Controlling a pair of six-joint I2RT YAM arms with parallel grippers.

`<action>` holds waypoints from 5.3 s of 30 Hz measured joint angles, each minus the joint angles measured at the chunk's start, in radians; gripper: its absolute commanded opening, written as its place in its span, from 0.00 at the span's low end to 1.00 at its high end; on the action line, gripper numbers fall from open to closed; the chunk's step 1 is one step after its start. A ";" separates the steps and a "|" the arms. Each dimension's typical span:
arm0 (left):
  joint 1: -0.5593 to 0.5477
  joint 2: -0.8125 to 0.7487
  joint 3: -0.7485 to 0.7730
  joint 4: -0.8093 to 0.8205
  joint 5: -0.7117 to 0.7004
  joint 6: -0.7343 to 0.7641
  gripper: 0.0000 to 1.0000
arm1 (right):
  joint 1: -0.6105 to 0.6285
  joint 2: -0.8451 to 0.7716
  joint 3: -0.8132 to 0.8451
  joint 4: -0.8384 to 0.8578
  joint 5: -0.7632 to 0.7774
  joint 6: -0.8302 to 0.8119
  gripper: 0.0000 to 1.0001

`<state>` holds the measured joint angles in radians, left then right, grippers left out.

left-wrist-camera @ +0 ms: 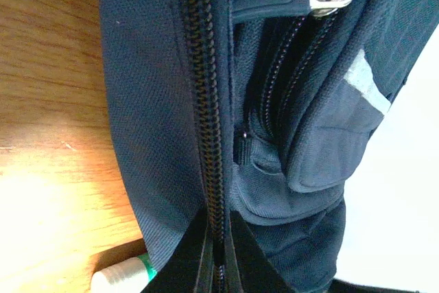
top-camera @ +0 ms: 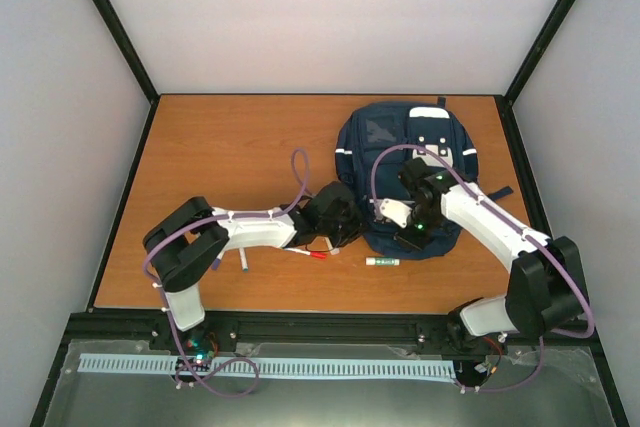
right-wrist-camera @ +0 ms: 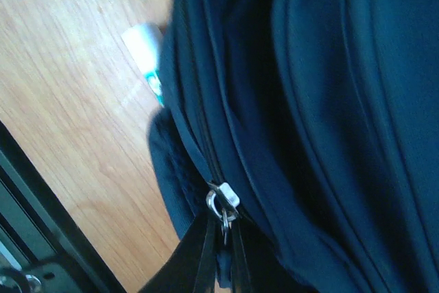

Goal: Pack the student bag
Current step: Zip the student bag at the center of the board.

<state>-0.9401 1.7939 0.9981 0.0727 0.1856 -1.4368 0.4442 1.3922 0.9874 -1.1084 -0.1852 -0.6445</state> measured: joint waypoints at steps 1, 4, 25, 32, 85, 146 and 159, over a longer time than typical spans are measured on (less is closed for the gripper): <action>0.000 -0.004 -0.007 0.005 -0.001 0.000 0.01 | -0.015 0.000 0.000 -0.010 0.006 -0.008 0.03; 0.003 -0.016 -0.029 0.018 -0.005 0.000 0.01 | -0.084 0.000 -0.006 -0.044 0.022 -0.047 0.03; 0.033 -0.058 -0.098 0.059 -0.004 0.020 0.01 | -0.435 0.006 -0.046 -0.072 0.090 -0.278 0.03; 0.051 -0.083 -0.119 0.036 -0.023 0.023 0.01 | -0.594 0.090 -0.011 -0.046 0.166 -0.370 0.03; -0.044 0.049 0.119 -0.226 -0.058 0.108 0.01 | -0.428 0.014 -0.063 -0.035 0.045 -0.336 0.03; -0.044 -0.033 0.178 -0.333 -0.169 0.372 0.72 | -0.763 0.075 0.171 0.137 -0.092 -0.451 0.48; -0.045 -0.256 0.174 -0.468 -0.229 0.768 0.76 | -0.731 -0.085 0.108 -0.064 -0.323 -0.483 0.56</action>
<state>-0.9848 1.5379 1.1717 -0.3950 -0.0433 -0.6685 -0.2863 1.3067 1.0958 -1.1725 -0.5087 -1.1271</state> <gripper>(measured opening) 0.764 0.553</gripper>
